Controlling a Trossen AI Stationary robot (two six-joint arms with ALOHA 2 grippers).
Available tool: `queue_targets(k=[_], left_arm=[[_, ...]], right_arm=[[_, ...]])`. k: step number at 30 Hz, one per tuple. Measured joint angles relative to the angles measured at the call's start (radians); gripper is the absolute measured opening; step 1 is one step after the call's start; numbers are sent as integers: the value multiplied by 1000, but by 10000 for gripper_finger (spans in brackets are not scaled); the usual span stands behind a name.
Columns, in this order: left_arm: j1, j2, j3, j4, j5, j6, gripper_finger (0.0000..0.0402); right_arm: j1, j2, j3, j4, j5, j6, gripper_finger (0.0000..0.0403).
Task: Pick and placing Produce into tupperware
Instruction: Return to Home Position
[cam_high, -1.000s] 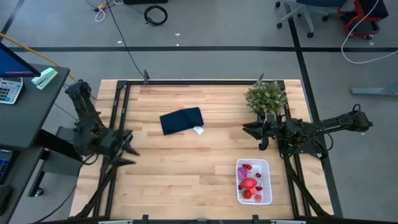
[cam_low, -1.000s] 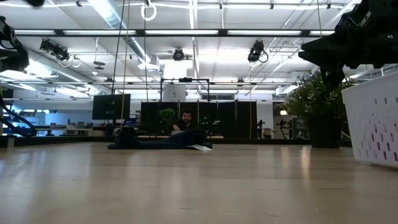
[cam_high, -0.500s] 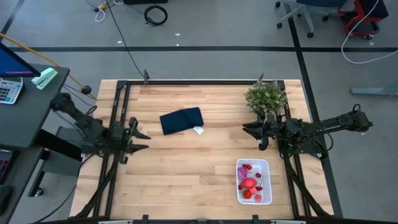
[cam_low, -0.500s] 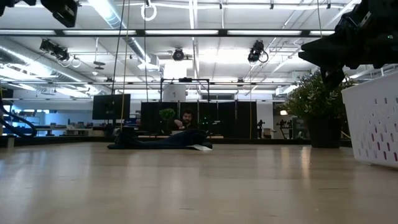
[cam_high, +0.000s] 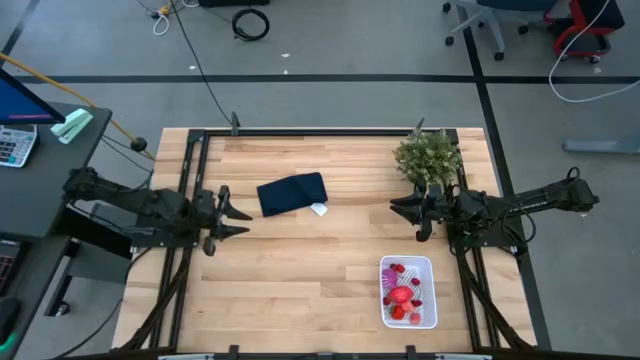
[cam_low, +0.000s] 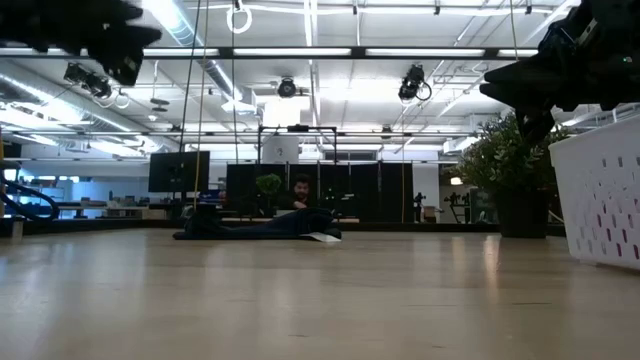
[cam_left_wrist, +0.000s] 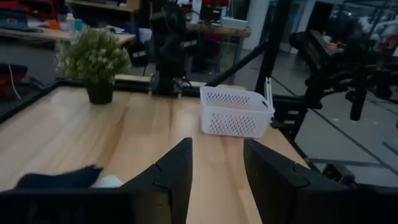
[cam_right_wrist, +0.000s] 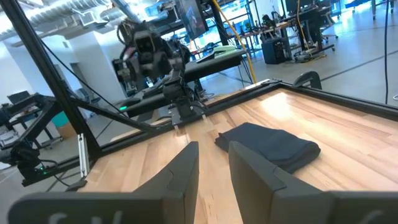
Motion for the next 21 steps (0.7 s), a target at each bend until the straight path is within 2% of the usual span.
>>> queue_targets(k=[6,13,21], left_arm=[[29,-2,-186,290,0,12,158],[57,-5,-204,251,3,-29,151],[57,-6,-205,246,13,-2,145]], right_arm=[[0,0,0,0,0,0,96],[0,0,0,0,0,0,96],[0,0,0,0,0,0,96]])
